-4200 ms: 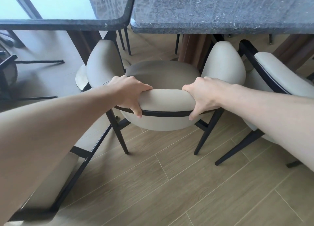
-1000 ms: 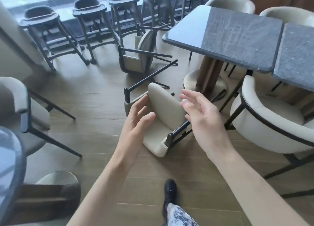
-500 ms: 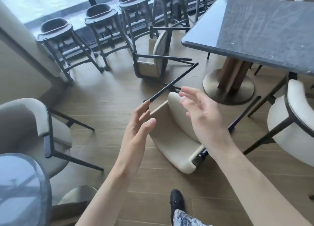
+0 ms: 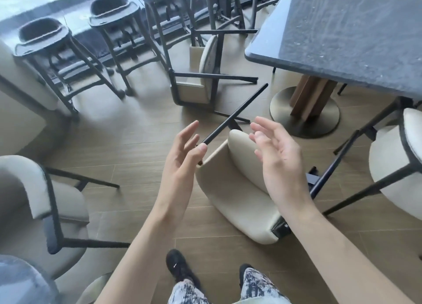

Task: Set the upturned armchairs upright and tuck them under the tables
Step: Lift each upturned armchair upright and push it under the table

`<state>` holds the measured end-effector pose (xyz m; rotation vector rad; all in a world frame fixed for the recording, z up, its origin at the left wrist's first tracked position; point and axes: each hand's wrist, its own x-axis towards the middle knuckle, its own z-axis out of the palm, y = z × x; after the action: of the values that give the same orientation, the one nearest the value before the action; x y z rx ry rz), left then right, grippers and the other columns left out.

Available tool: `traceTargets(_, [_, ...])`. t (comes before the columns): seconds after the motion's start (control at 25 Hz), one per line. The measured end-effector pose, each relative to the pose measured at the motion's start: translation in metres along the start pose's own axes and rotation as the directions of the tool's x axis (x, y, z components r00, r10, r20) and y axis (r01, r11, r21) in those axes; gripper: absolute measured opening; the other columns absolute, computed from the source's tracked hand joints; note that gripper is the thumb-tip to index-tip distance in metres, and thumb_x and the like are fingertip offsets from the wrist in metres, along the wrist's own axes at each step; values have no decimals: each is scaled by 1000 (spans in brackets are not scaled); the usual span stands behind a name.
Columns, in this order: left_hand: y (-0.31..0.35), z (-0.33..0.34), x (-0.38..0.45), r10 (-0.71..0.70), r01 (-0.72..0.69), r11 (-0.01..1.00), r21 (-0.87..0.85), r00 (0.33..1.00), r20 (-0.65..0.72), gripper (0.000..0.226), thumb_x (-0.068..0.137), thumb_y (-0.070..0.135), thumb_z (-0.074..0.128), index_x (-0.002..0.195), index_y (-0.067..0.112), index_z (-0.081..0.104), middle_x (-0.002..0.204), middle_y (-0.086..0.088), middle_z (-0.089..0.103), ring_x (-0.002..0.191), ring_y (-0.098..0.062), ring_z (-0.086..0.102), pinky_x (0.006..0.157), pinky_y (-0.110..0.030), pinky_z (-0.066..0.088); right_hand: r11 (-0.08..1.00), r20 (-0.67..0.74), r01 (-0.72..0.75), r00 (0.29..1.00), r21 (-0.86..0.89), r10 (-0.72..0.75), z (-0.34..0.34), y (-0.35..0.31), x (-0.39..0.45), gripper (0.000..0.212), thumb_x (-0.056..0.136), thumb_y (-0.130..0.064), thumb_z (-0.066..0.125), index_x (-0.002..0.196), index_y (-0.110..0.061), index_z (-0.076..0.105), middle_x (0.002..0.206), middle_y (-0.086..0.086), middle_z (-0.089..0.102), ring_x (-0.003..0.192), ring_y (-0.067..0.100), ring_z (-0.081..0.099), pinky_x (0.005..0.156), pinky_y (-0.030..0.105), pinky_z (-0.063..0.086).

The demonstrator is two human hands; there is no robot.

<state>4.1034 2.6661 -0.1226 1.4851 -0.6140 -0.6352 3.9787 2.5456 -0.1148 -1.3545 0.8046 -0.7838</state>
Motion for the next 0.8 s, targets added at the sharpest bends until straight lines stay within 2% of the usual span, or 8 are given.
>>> traceTargets(0.12, [-5,-18,41,15,-14,1000,-2,996,87,62,79,53,58,139,38,55,140,26,58,136,1,49,111,-31,38,1000,-94,3,996,18,-2,25,9,15,32,95,-30,51,125,-29,63,123,-13,68,118,-2,61,104,28,49])
traceTargets(0.24, [-13,-40,83,25,-21,1000,-21,980,196,62,79,50,59,139,34,56,138,23,60,134,0,51,109,-28,41,999,-218,16,976,37,-8,58,18,26,34,96,-28,51,128,-24,63,122,-13,68,115,-2,63,98,20,51])
traceTargets(0.4, [-23,-61,123,-3,21,999,-45,935,354,60,78,46,60,136,30,58,129,27,65,131,1,54,101,-15,47,999,-382,13,924,48,6,92,24,32,36,95,-29,51,128,-22,62,126,-9,67,120,2,61,108,35,47])
traceTargets(0.44, [-28,-64,136,-39,61,997,-41,912,407,60,78,45,60,135,29,59,127,26,67,130,0,55,102,-16,47,998,-453,9,891,58,19,100,27,35,37,93,-30,52,127,-21,62,125,-9,67,121,4,61,109,37,47])
traceTargets(0.52, [-32,-63,143,-30,42,999,-18,897,441,55,81,43,61,134,28,60,128,22,67,129,0,56,107,-24,46,996,-531,31,847,84,19,103,27,35,36,91,-30,52,124,-21,63,122,-9,68,120,6,62,109,39,47])
traceTargets(0.64, [-51,-65,163,-55,73,997,-16,857,512,39,95,26,56,132,20,63,132,11,68,128,-5,59,114,-39,43,993,-645,5,760,121,75,113,43,39,33,94,-28,53,123,-21,64,120,-8,70,119,8,63,104,38,51])
traceTargets(0.72, [-64,-64,171,-39,60,998,-23,852,523,37,97,20,53,131,16,64,131,9,69,127,-8,61,114,-43,42,988,-687,-2,719,154,109,115,53,40,28,99,-22,53,124,-19,65,120,-8,70,119,9,64,100,37,54])
traceTargets(0.8, [-77,-53,174,-73,99,995,-18,831,551,39,94,24,53,130,15,64,128,11,70,126,-9,62,113,-43,43,983,-727,-12,672,182,143,111,65,40,25,102,-18,53,123,-18,65,120,-6,70,117,9,65,99,37,54])
